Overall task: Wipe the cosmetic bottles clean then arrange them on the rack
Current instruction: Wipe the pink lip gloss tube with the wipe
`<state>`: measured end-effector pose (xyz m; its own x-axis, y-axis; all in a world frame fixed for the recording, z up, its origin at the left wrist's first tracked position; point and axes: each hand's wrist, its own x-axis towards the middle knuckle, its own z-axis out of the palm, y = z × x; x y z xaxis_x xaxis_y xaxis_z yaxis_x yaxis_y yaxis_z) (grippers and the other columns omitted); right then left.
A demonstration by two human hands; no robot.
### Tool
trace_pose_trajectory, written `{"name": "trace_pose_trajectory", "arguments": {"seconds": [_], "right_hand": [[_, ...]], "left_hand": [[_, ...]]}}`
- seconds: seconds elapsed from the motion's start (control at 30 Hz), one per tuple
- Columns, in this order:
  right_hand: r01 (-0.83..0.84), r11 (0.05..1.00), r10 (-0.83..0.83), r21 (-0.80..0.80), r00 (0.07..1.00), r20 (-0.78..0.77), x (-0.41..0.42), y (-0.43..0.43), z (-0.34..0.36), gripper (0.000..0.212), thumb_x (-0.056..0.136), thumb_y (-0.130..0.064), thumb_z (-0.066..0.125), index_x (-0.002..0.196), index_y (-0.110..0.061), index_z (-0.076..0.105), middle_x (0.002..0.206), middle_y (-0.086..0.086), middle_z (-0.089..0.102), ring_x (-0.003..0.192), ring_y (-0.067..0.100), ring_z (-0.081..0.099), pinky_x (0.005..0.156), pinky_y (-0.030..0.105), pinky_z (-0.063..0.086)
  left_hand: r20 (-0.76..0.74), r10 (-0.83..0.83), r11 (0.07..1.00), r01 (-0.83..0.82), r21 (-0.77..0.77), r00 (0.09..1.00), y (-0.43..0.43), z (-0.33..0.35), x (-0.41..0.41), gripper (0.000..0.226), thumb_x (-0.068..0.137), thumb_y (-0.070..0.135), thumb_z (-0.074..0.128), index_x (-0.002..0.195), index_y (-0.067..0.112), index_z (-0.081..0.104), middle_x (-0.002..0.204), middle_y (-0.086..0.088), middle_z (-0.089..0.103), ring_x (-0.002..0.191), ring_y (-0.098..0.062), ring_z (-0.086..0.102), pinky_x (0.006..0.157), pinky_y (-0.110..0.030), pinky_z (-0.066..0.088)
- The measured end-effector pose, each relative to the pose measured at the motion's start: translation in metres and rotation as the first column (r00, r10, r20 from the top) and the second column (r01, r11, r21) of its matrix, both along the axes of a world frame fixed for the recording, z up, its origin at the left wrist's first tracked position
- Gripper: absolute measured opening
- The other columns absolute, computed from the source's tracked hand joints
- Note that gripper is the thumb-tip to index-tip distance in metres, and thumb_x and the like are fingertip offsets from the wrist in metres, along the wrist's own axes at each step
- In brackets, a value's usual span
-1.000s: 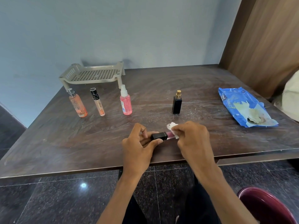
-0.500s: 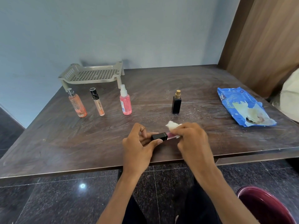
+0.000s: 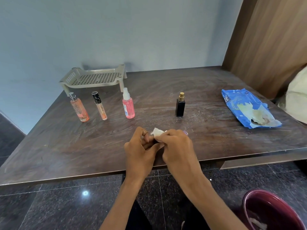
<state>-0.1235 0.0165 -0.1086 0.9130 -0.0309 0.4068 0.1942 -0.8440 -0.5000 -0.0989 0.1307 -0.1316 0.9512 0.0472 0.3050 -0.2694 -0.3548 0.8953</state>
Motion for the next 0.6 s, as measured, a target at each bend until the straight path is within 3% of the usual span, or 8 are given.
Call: {"name": "trace_pose_trajectory", "arguments": {"seconds": [0.1, 0.17, 0.27, 0.33, 0.4, 0.5, 0.6], "right_hand": [[0.08, 0.997, -0.08, -0.018, 0.997, 0.02, 0.002, -0.024, 0.001, 0.035, 0.073, 0.015, 0.067, 0.094, -0.01, 0.078, 0.086, 0.005, 0.069, 0.082, 0.025, 0.062, 0.064, 0.031, 0.052], [0.15, 0.989, -0.15, -0.009, 0.989, 0.006, 0.005, -0.041, 0.001, 0.031, 0.081, 0.011, 0.065, 0.1, -0.01, 0.076, 0.09, 0.004, 0.07, 0.081, 0.02, 0.062, 0.067, 0.025, 0.05], [0.225, 0.974, -0.225, -0.032, 0.974, 0.011, 0.015, -0.057, -0.003, 0.037, 0.081, 0.01, 0.065, 0.107, -0.014, 0.074, 0.088, 0.005, 0.071, 0.078, 0.023, 0.064, 0.062, 0.028, 0.047], [0.239, 0.97, -0.237, -0.052, 0.971, 0.027, 0.017, -0.056, -0.006, 0.038, 0.078, 0.013, 0.066, 0.106, -0.012, 0.075, 0.088, 0.007, 0.072, 0.078, 0.026, 0.065, 0.062, 0.03, 0.047], [0.223, 0.973, -0.221, -0.05, 0.974, 0.056, 0.012, -0.045, -0.007, 0.033, 0.076, 0.013, 0.069, 0.1, -0.009, 0.076, 0.088, 0.008, 0.072, 0.08, 0.027, 0.064, 0.062, 0.028, 0.047], [0.134, 0.991, -0.132, -0.013, 0.987, 0.094, 0.004, -0.016, -0.009, 0.032, 0.071, 0.014, 0.072, 0.094, -0.008, 0.077, 0.087, 0.007, 0.071, 0.08, 0.025, 0.062, 0.061, 0.029, 0.051], [0.025, 0.999, -0.028, 0.03, 0.996, 0.085, 0.003, 0.01, -0.011, 0.032, 0.066, 0.014, 0.074, 0.088, -0.008, 0.076, 0.086, 0.005, 0.069, 0.081, 0.025, 0.063, 0.06, 0.033, 0.056]], "left_hand": [[-0.038, -0.019, 0.999, 0.018, -0.029, 0.999, -0.001, -0.002, 0.002, 0.045, 0.075, 0.011, 0.087, 0.077, 0.021, 0.043, 0.082, 0.0, 0.078, 0.081, -0.004, 0.075, 0.072, -0.031, 0.061], [-0.035, -0.013, 1.0, 0.012, -0.026, 0.999, -0.002, -0.001, 0.002, 0.047, 0.074, 0.011, 0.087, 0.077, 0.022, 0.042, 0.086, 0.005, 0.079, 0.085, 0.0, 0.074, 0.073, -0.025, 0.059], [-0.022, -0.012, 1.0, 0.011, -0.017, 1.0, -0.002, -0.002, 0.002, 0.047, 0.074, 0.01, 0.088, 0.077, 0.022, 0.042, 0.089, 0.006, 0.079, 0.087, 0.0, 0.074, 0.073, -0.024, 0.059], [-0.024, -0.019, 1.0, 0.018, -0.013, 1.0, -0.001, -0.003, 0.002, 0.047, 0.074, 0.01, 0.087, 0.078, 0.021, 0.042, 0.09, 0.006, 0.079, 0.088, -0.001, 0.074, 0.074, -0.026, 0.06], [-0.022, -0.02, 1.0, 0.02, -0.007, 1.0, -0.002, -0.002, 0.002, 0.047, 0.074, 0.012, 0.087, 0.077, 0.021, 0.041, 0.089, 0.007, 0.078, 0.088, 0.002, 0.073, 0.073, -0.019, 0.057], [-0.007, -0.011, 1.0, 0.012, 0.023, 1.0, -0.002, 0.002, 0.0, 0.047, 0.075, 0.012, 0.087, 0.074, 0.021, 0.041, 0.072, 0.01, 0.07, 0.072, 0.009, 0.068, 0.063, -0.009, 0.048], [0.035, 0.0, 1.0, -0.001, 0.025, 0.999, -0.001, 0.002, -0.001, 0.049, 0.078, -0.001, 0.081, 0.069, 0.022, 0.039, 0.057, 0.009, 0.053, 0.054, 0.002, 0.057, 0.053, -0.008, 0.043]]}}
